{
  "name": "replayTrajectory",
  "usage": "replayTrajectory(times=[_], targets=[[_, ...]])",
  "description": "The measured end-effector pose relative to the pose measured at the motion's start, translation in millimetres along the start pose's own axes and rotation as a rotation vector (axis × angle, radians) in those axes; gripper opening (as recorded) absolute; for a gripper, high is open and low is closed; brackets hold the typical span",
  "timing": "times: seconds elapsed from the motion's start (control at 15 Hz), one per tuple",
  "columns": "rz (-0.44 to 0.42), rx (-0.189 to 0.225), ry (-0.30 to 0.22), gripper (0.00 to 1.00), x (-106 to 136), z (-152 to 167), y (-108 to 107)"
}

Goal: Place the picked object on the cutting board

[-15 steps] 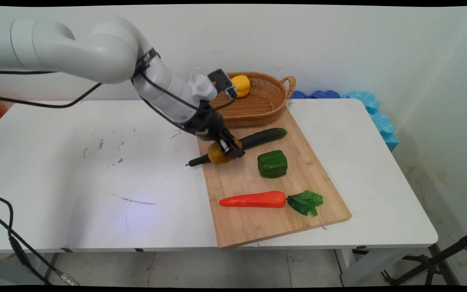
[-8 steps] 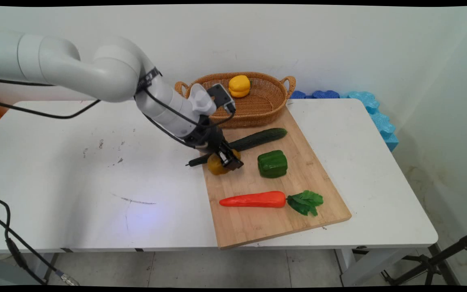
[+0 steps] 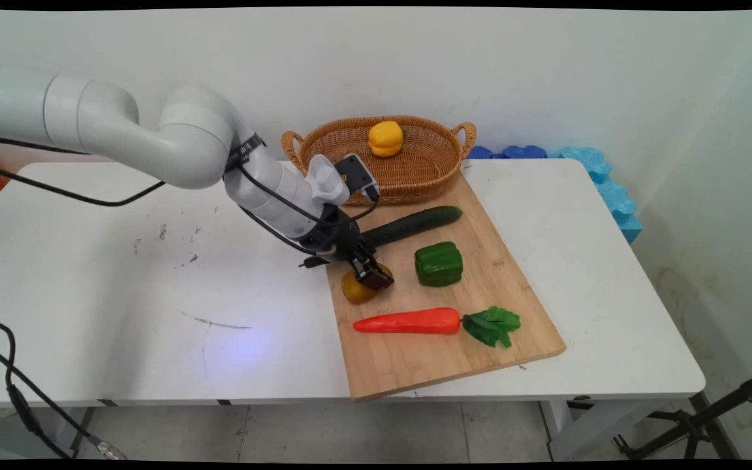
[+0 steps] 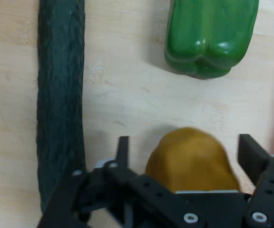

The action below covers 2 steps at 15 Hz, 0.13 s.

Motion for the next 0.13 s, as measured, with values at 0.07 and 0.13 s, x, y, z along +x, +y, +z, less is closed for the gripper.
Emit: replayTrajectory(times=[0.07, 0.13], targets=[[0.001, -0.001, 0.000, 1.00, -1.0, 1.1, 0.4], [0.004, -0.002, 0.001, 1.00, -2.1, 2.2, 1.0]])
